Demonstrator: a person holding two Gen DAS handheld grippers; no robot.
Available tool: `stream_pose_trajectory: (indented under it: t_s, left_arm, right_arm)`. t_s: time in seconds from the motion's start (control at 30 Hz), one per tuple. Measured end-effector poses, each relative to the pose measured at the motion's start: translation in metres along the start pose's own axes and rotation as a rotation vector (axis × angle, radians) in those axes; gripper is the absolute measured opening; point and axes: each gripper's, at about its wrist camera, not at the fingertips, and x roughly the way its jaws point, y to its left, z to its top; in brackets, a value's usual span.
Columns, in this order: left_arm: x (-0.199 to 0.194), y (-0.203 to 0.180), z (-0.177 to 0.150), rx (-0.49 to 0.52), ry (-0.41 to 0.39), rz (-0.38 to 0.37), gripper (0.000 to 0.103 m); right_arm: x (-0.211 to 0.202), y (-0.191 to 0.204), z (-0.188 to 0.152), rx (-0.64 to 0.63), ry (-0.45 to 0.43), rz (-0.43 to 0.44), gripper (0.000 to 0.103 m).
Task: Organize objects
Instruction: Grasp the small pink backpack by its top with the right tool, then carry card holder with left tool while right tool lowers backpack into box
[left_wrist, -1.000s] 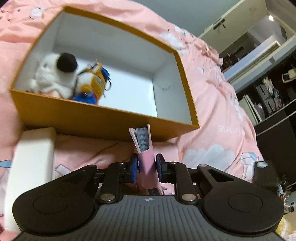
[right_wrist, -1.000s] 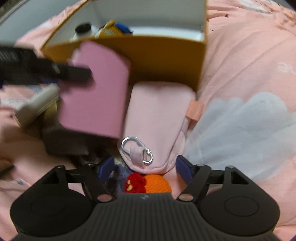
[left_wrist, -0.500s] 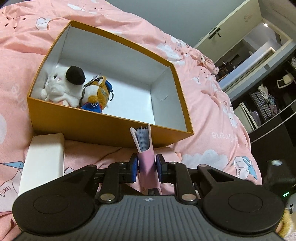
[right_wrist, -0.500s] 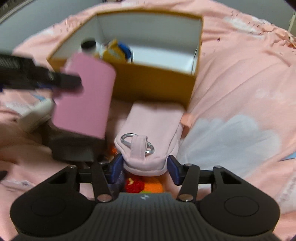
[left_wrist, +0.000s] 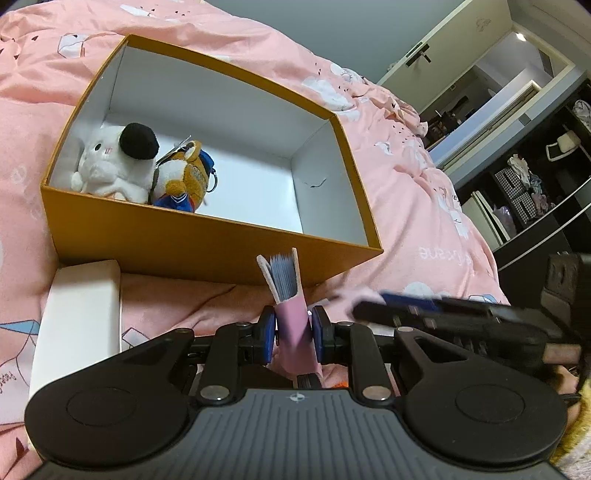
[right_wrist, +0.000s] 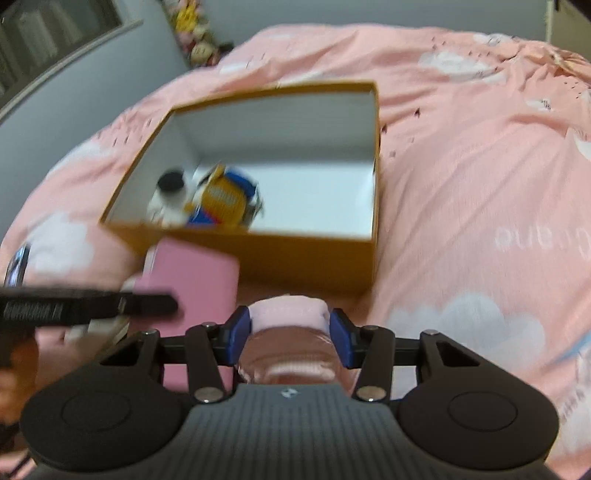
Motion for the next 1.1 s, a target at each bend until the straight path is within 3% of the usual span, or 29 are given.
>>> stream_pose_trajectory:
  t_s: [0.2, 0.27, 0.4, 0.53, 0.73, 0.8, 0.87, 0.9, 0.97, 1.1]
  left_arm:
    - [0.005, -0.002, 0.003, 0.037, 0.001, 0.011, 0.023]
    - [0.006, -0.002, 0.004, 0.046, 0.005, 0.012, 0.023]
    - [0.007, -0.003, 0.004, 0.053, 0.013, 0.012, 0.023]
    - [0.009, -0.003, 0.006, 0.057, 0.022, 0.013, 0.023]
    - [0.010, -0.004, 0.007, 0.061, 0.033, 0.020, 0.023]
    - [0.010, -0.004, 0.007, 0.059, 0.032, 0.024, 0.023]
    - [0.010, -0.003, 0.007, 0.054, 0.032, 0.024, 0.023]
    - [0.010, -0.002, 0.008, 0.051, 0.033, 0.023, 0.023]
    - [0.010, -0.001, 0.008, 0.043, 0.034, 0.019, 0.023]
    - [0.004, -0.002, 0.008, 0.049, 0.024, 0.014, 0.023]
  right_arm:
    - [0.017, -0.004, 0.008, -0.017, -0.093, 0.020, 0.055]
    - [0.020, -0.011, 0.010, 0.005, -0.100, 0.032, 0.063]
    - [0.008, -0.026, 0.004, 0.054, -0.076, 0.053, 0.071]
    - [0.004, -0.033, -0.010, -0.004, -0.008, 0.045, 0.071]
    - [0.036, -0.038, -0.014, -0.050, 0.046, 0.074, 0.070]
    - [0.045, -0.041, -0.012, -0.049, 0.050, 0.106, 0.067]
    - [0.049, -0.044, -0.011, -0.036, 0.056, 0.157, 0.053]
    - [0.050, -0.045, -0.012, -0.029, 0.056, 0.171, 0.052]
    - [0.049, -0.045, -0.014, -0.031, 0.052, 0.174, 0.039]
    - [0.039, -0.041, -0.019, -0.039, 0.043, 0.145, 0.024]
